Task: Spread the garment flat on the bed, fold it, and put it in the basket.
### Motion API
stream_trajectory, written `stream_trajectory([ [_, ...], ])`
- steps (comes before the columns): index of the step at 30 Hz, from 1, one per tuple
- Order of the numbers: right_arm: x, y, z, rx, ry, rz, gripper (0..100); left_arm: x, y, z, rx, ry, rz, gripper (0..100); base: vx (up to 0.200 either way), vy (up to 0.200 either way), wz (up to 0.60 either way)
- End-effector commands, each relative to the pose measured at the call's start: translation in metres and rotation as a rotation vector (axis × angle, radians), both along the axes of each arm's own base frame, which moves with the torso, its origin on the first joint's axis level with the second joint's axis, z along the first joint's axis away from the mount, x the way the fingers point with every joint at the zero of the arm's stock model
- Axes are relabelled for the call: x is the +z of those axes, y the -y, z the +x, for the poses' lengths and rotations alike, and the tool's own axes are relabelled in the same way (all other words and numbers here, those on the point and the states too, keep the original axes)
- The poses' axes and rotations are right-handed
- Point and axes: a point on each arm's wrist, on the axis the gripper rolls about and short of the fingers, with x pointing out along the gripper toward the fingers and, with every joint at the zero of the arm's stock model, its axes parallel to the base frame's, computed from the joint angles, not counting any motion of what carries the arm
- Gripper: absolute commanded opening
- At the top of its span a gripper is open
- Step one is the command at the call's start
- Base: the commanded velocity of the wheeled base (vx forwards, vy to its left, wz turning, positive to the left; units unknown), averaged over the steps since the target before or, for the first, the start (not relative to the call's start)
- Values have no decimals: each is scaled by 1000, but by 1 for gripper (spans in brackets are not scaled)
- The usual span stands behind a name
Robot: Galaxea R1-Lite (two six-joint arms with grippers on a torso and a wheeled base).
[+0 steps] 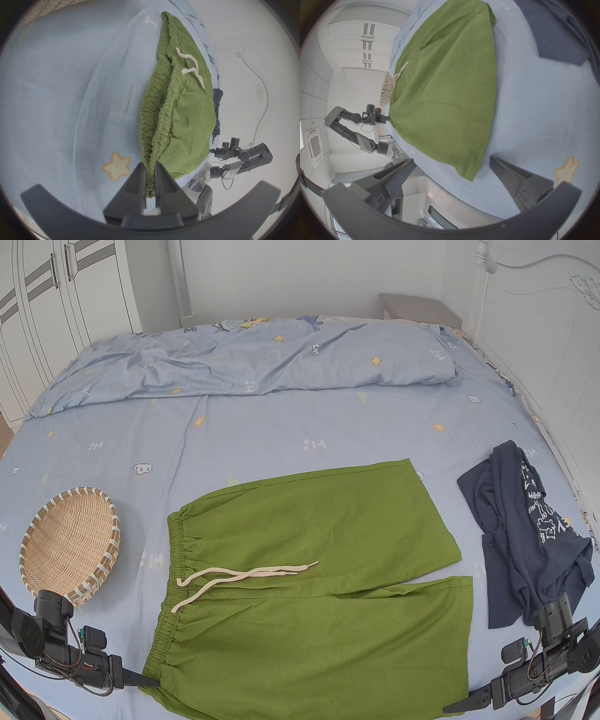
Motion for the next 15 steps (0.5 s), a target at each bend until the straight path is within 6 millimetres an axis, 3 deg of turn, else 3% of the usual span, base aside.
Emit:
stream_trajectory([
  [1, -12, -5, -3, 39, -80, -37, 100, 0, 0, 1, 0, 2, 1, 0, 0, 0, 0],
  [15, -18, -16, 2, 103, -64, -42, 100, 0, -2, 0, 9, 5, 1, 0, 0, 0, 0],
])
